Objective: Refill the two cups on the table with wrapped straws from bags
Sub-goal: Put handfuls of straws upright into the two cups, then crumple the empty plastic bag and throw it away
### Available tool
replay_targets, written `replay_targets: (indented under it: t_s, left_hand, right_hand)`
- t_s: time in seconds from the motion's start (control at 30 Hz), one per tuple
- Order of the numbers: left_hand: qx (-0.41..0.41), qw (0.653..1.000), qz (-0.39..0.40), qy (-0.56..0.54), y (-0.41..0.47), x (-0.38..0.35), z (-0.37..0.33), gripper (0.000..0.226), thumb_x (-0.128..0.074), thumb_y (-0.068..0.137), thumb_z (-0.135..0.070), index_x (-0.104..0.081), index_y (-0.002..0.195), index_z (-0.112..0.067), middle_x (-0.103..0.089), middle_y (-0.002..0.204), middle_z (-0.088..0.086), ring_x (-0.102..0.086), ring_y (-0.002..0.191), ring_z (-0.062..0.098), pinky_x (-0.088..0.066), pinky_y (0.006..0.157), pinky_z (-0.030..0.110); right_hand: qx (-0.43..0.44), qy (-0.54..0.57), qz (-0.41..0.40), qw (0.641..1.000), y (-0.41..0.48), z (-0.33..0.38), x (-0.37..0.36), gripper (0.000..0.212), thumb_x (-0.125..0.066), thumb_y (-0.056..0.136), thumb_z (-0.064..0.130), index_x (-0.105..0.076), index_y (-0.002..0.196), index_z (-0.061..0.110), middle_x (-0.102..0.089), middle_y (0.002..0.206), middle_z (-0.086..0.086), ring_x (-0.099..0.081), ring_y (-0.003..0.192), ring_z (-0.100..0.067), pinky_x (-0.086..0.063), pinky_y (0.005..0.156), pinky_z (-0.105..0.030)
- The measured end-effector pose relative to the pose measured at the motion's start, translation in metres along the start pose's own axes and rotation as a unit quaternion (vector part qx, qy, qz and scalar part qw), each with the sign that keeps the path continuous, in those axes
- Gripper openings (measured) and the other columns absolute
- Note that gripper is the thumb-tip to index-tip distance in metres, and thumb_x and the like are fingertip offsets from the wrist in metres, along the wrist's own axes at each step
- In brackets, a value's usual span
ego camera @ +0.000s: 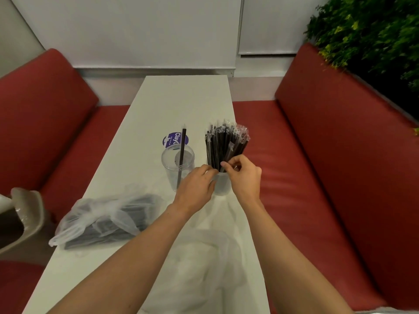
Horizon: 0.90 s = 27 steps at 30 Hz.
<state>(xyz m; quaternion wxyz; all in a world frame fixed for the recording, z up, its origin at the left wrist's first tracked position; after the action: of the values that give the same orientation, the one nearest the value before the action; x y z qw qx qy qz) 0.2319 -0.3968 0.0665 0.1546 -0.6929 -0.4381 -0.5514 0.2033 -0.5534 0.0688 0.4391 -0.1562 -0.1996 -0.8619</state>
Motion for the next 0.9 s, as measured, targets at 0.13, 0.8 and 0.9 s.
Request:
replay_targets:
  t_s: [0.13, 0.8, 0.9]
  left_hand:
    - [-0.002, 0.999, 0.017, -0.034, -0.009, 0.000, -0.003, 0.048, -0.059, 0.102, -0.020, -0.050, 0.149, -0.018, -0.053, 0.146, 0.001, -0.051, 0.133, 0.021, -0.051, 0.105, 0.038]
    - [0.170, 0.965, 0.201, 0.016, -0.242, -0.037, 0.076, 0.095, -0.067, 0.086, -0.062, -0.032, 0.159, -0.012, -0.051, 0.144, 0.009, -0.046, 0.136, 0.032, -0.023, 0.121, 0.040]
    - [0.165, 0.974, 0.153, -0.029, -0.236, -0.027, 0.078, 0.041, -0.066, 0.089, -0.047, -0.074, 0.116, -0.018, -0.062, 0.114, 0.003, -0.057, 0.108, 0.031, -0.041, 0.100, 0.038]
  right_hand:
    - [0.011, 0.013, -0.002, 1.000, -0.012, 0.003, 0.012, 0.016, -0.081, 0.089, 0.035, -0.076, 0.086, 0.021, -0.071, 0.083, 0.014, -0.064, 0.074, -0.003, -0.045, 0.067, -0.013]
    - [0.227, -0.308, 0.348, 0.856, -0.240, -0.067, -0.084, 0.073, -0.057, 0.090, 0.064, -0.050, 0.150, 0.025, -0.062, 0.118, -0.004, -0.056, 0.112, -0.032, -0.041, 0.113, -0.055]
    - [0.187, -0.208, 0.315, 0.907, -0.227, -0.058, -0.076, 0.011, -0.060, 0.086, 0.026, -0.058, 0.076, 0.021, -0.053, 0.068, 0.007, -0.048, 0.064, -0.020, -0.053, 0.072, -0.039]
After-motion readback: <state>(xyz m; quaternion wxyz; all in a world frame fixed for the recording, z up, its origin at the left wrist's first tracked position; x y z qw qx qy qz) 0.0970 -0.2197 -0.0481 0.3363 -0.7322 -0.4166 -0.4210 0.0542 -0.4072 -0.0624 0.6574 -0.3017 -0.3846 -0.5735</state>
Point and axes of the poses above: each hand's wrist, its own y-axis towards the middle knuckle, its own x-axis out of the back of the hand, z = x × y, the point moved 8 cm from there along y, towards the middle knuckle
